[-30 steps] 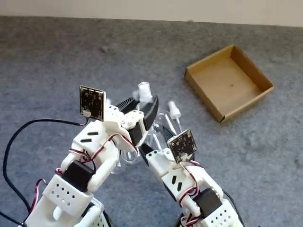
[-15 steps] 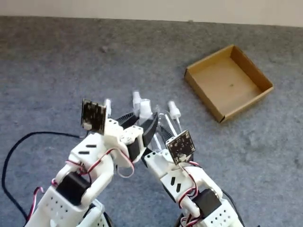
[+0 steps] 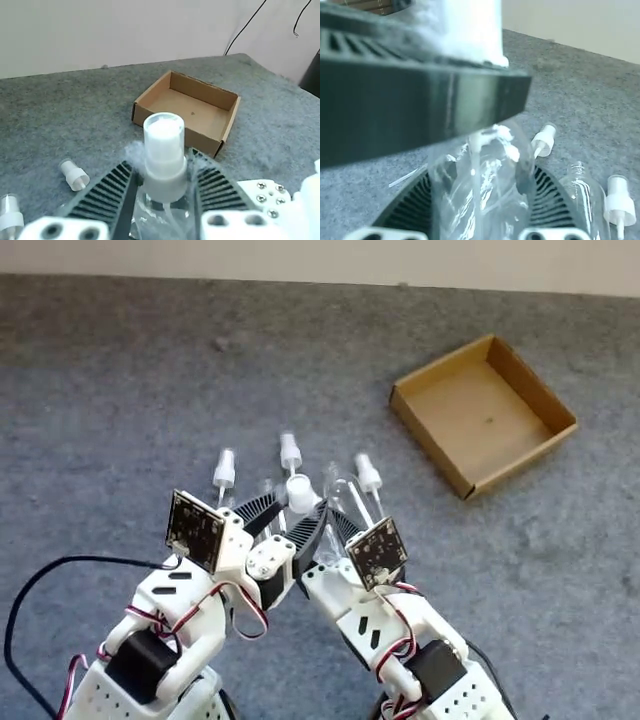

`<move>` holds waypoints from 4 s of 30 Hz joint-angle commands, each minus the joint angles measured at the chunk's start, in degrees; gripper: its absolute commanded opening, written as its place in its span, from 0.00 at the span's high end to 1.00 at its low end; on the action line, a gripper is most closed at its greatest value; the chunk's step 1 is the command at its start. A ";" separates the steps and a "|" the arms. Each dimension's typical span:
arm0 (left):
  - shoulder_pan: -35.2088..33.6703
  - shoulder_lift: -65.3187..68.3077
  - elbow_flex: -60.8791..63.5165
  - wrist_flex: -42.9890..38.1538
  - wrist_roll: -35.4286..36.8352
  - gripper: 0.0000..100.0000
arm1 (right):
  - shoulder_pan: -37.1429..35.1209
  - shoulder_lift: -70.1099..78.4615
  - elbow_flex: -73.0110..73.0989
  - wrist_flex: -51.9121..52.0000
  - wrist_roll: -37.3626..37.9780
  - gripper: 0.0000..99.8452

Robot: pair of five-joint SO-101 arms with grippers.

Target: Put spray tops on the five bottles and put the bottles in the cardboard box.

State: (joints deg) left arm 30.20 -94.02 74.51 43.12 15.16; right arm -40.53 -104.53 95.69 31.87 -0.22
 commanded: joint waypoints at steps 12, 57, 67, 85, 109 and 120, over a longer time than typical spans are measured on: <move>-0.22 -1.19 -0.40 2.64 -0.88 0.80 | 1.19 -0.66 6.46 -0.22 -0.35 0.91; -8.22 -9.89 -21.05 39.47 -14.07 1.00 | 4.62 -0.48 6.46 -0.13 -0.26 0.91; -23.16 -9.80 -6.90 29.10 -14.51 1.00 | 4.62 -0.40 6.46 -0.13 -0.26 0.91; -4.88 -9.80 13.67 15.21 -14.42 1.00 | 9.45 -0.75 6.55 -6.29 -0.53 0.91; 15.60 -9.71 22.46 -3.69 -14.42 1.00 | 6.37 -0.75 6.64 -13.23 -0.44 0.91; 10.42 -9.71 22.46 -7.03 -14.42 1.00 | 6.02 -0.84 6.64 -13.23 -0.44 0.91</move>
State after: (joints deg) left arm 43.47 -103.87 95.87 37.67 0.84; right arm -33.67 -104.53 95.69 20.09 -0.48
